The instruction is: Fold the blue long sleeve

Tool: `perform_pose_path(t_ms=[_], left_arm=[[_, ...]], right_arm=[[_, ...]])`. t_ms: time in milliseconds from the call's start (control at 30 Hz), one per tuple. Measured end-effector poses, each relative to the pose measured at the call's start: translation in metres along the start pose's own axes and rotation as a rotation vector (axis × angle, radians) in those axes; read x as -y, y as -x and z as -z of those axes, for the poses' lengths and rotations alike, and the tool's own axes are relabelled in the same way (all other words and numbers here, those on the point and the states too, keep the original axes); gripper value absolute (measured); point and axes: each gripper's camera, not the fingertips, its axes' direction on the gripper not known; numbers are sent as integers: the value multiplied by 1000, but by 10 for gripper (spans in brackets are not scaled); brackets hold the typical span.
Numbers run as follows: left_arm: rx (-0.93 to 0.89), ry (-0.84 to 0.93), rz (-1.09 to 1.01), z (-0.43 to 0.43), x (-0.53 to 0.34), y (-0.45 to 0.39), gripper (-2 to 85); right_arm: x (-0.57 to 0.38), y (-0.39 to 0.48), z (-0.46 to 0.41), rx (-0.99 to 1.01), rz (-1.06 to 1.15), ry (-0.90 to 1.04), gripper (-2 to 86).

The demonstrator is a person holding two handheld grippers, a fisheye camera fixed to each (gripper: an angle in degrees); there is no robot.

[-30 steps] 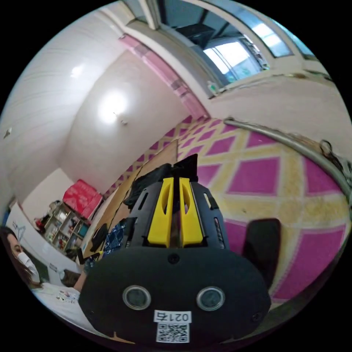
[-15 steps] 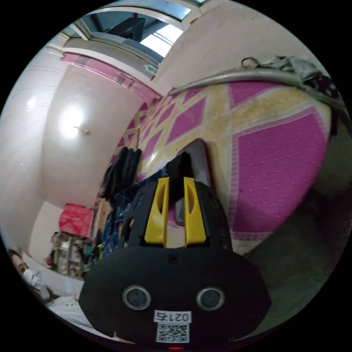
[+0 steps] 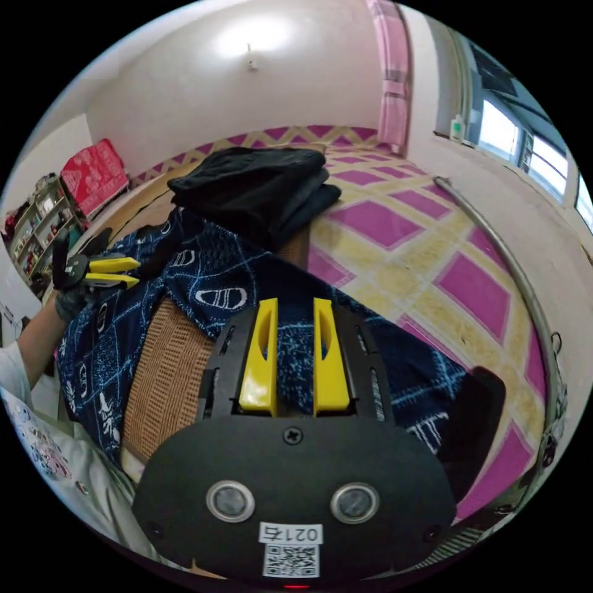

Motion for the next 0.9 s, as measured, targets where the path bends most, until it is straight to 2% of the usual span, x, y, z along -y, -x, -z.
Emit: perform_pose_path(t_ms=[67, 167, 267, 367, 533, 800, 900], left_arm=[[32, 39, -30, -5, 10, -5, 89], [74, 57, 14, 3, 13, 3, 20], [-14, -30, 119, 32, 0, 27, -2], [-96, -214, 295, 91, -31, 67, -7], [-47, -462, 499, 235, -133, 146, -9], [259, -533, 831, 432, -356, 241, -9], [329, -535, 988, 478, -444, 265, -9]], right_arm=[[7, 19, -26, 8, 30, 43, 85], [10, 37, -51, -37, 70, 152, 82], [7, 53, -57, -84, 101, 166, 82], [2, 63, -59, -96, 110, 167, 81], [-5, 74, -61, -98, 111, 168, 81], [-19, 81, -50, -103, 64, 156, 95], [-27, 87, -12, -113, 15, 37, 93]])
